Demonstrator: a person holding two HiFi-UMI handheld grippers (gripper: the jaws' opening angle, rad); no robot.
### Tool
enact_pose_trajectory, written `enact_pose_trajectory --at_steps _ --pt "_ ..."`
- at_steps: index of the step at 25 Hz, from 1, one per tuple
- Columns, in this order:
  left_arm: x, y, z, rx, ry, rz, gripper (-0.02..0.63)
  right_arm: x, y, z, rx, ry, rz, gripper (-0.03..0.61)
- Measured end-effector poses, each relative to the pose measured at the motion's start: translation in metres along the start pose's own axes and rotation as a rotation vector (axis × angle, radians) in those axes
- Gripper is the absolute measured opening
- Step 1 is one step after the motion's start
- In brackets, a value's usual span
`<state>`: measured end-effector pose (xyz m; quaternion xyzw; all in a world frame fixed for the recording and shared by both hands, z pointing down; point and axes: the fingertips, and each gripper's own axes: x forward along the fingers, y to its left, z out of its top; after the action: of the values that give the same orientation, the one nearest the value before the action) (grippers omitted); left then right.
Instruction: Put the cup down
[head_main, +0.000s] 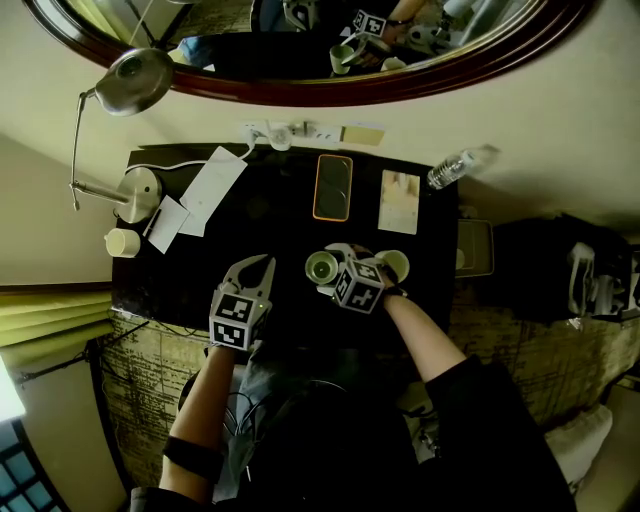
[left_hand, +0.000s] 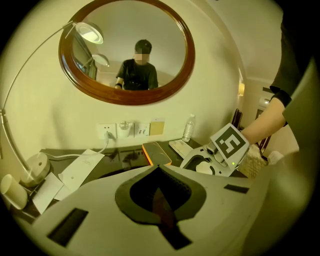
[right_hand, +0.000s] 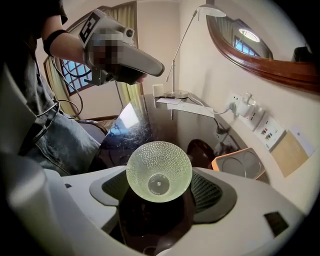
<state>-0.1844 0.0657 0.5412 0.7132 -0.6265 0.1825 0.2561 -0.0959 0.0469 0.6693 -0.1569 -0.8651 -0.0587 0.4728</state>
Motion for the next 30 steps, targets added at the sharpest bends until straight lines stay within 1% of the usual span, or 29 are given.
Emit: enact_pose_trajectory --at_steps 4,12,16,17,18,21,23,25,30 --pt "-0.002 -0.002 0.001 0.006 -0.003 0.004 0.0 -0.005 -0.001 -0.002 0.003 -0.004 -0.015 0.428" --pt "-0.004 -0.01 0.009 0.008 -0.014 -0.006 0.0 -0.024 0.003 0.003 0.0 -0.028 -0.016 0.43" --pt "-0.004 -0.014 0.015 0.021 -0.021 -0.017 0.0 -0.043 0.004 0.009 0.042 -0.077 -0.029 0.423" --pt "-0.005 -0.015 0.017 0.027 -0.024 -0.021 0.0 -0.051 0.002 0.012 0.063 -0.099 -0.039 0.415" --pt "-0.005 -0.016 0.019 0.032 -0.027 -0.025 0.0 -0.06 0.0 0.014 0.088 -0.125 -0.055 0.389" --pt "-0.008 -0.017 0.027 0.042 -0.037 -0.036 0.0 -0.1 -0.016 0.023 0.182 -0.207 -0.151 0.351" --pt "-0.01 -0.017 0.033 0.048 -0.044 -0.043 0.0 -0.131 -0.03 0.023 0.245 -0.257 -0.237 0.282" --pt "-0.011 -0.016 0.038 0.052 -0.049 -0.049 0.0 -0.159 -0.042 0.016 0.304 -0.302 -0.319 0.214" --pt "-0.007 -0.011 0.038 0.066 -0.055 -0.064 0.0 -0.212 -0.054 -0.017 0.444 -0.364 -0.49 0.117"
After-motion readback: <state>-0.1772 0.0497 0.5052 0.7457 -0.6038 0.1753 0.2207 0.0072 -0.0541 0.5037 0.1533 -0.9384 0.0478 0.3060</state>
